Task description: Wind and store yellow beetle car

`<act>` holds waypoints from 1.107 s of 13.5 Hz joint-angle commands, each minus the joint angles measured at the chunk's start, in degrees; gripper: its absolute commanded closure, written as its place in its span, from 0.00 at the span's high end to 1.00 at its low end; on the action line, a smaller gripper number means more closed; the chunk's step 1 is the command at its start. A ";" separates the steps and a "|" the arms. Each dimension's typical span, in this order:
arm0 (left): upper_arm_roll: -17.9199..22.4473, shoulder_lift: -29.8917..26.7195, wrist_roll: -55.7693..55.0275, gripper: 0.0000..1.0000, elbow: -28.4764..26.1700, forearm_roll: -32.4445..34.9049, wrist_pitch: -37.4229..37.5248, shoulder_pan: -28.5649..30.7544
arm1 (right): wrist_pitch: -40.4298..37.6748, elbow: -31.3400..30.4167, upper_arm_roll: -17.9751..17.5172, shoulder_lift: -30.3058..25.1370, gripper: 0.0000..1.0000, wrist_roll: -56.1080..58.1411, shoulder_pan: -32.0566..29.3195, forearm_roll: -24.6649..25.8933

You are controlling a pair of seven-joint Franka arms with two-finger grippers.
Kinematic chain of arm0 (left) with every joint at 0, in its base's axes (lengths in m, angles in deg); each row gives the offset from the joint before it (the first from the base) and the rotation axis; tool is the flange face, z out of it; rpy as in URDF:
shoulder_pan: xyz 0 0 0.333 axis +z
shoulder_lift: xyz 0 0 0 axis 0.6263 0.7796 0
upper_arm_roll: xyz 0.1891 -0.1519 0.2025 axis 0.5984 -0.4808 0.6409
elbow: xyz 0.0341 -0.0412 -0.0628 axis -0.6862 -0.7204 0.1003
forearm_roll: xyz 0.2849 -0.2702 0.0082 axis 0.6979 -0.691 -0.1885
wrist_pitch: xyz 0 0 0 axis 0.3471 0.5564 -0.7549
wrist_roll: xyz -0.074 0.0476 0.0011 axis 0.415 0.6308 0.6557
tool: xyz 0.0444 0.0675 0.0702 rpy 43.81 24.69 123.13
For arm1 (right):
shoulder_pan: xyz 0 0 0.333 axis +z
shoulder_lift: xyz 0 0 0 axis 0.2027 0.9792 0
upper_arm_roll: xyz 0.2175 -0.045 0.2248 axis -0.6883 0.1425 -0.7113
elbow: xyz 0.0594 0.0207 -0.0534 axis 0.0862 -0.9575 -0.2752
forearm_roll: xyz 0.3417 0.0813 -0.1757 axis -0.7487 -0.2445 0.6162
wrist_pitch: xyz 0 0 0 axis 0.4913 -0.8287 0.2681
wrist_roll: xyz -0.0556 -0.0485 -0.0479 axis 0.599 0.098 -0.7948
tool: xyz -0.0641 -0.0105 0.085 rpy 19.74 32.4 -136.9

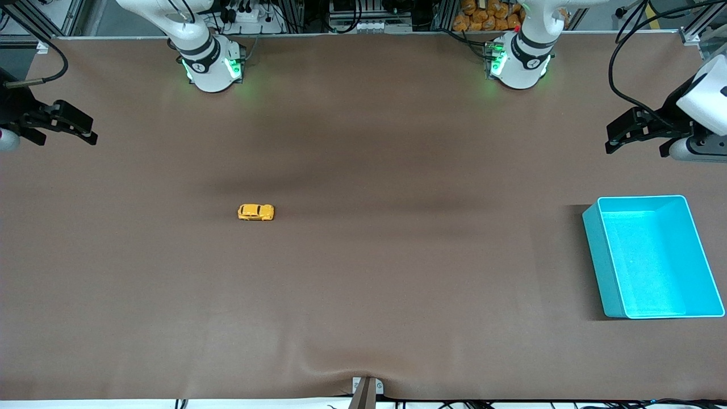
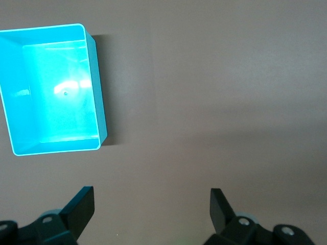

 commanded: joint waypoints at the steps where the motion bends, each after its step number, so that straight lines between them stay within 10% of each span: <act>1: -0.21 -0.02 0.32 1.00 0.81 1.38 0.58 0.13 | -0.64 0.99 0.05 0.45 1.00 -1.09 0.27 0.16; 15: -0.21 -0.11 -0.56 1.00 0.63 1.38 0.58 0.13 | -0.72 1.17 0.05 0.36 1.00 -1.09 1.50 -0.10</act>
